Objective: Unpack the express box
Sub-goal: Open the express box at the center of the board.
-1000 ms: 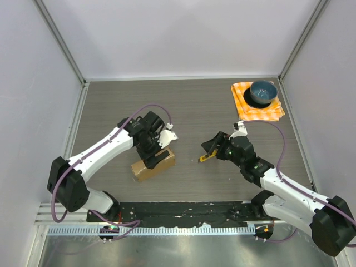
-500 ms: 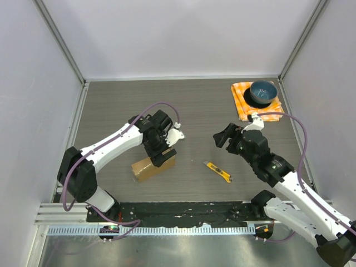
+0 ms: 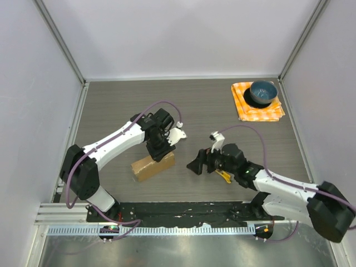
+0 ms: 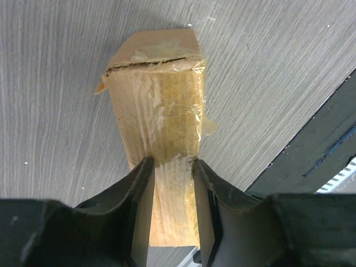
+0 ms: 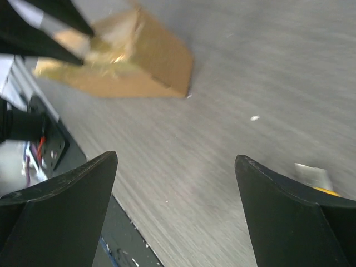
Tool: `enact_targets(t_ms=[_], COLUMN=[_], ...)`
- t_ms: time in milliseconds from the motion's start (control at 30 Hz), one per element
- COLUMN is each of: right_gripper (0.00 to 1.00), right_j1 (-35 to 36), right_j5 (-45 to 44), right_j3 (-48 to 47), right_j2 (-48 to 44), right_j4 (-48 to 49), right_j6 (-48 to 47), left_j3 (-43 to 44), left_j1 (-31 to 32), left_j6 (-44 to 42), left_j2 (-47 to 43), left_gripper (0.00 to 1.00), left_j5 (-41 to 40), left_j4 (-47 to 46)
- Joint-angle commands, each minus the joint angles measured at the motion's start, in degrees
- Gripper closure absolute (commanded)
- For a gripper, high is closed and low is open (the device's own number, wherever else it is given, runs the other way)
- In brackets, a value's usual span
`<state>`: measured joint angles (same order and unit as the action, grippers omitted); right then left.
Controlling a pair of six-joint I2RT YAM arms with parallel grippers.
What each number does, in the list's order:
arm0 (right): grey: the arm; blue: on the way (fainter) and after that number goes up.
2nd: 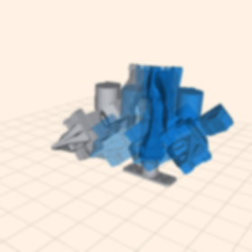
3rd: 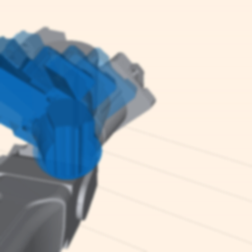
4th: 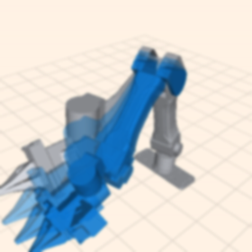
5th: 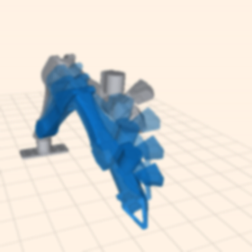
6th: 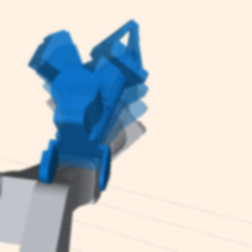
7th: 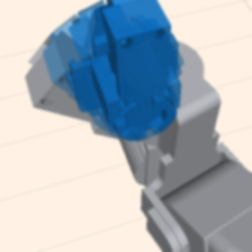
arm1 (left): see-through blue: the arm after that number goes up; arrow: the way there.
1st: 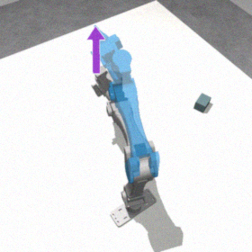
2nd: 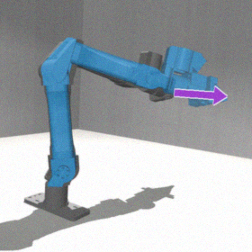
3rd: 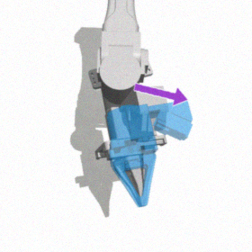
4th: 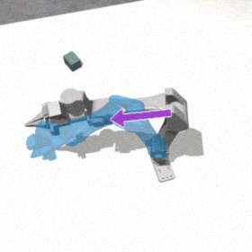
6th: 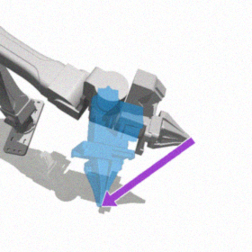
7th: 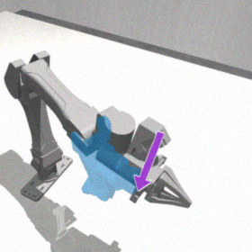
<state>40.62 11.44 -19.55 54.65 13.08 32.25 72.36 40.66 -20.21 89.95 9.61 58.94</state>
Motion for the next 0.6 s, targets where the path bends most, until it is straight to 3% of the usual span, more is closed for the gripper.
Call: enact_targets(t_ms=[0, 100, 367, 567], right_gripper=[0.07, 0.06, 0.05, 0.05], right_j1=[8.5, 9.3, 9.4, 9.4], right_j5=[-0.3, -1.8, -3.6, 3.4], right_j3=[-2.7, -3.5, -2.5, -1.5], right_j2=[6.9, 9.7, 21.8, 33.5], right_j4=[14.1, 16.4, 37.4, 57.5], right_j6=[-7.9, -9.2, -12.6, -14.2], left_j3=[1.9, 1.9, 2.6, 3.1], left_j1=[0.2, 0.2, 0.2, 0.2], left_j6=[-1.6, -1.9, -2.9, -5.0], left_j2=[1.2, 1.2, -0.3, -3.8], left_gripper=[0.64, 0.65, 0.69, 0.71], left_j5=[2.8, 3.1, 4.9, 7.7], left_j4=[1.3, 1.9, 4.2, 7.2])
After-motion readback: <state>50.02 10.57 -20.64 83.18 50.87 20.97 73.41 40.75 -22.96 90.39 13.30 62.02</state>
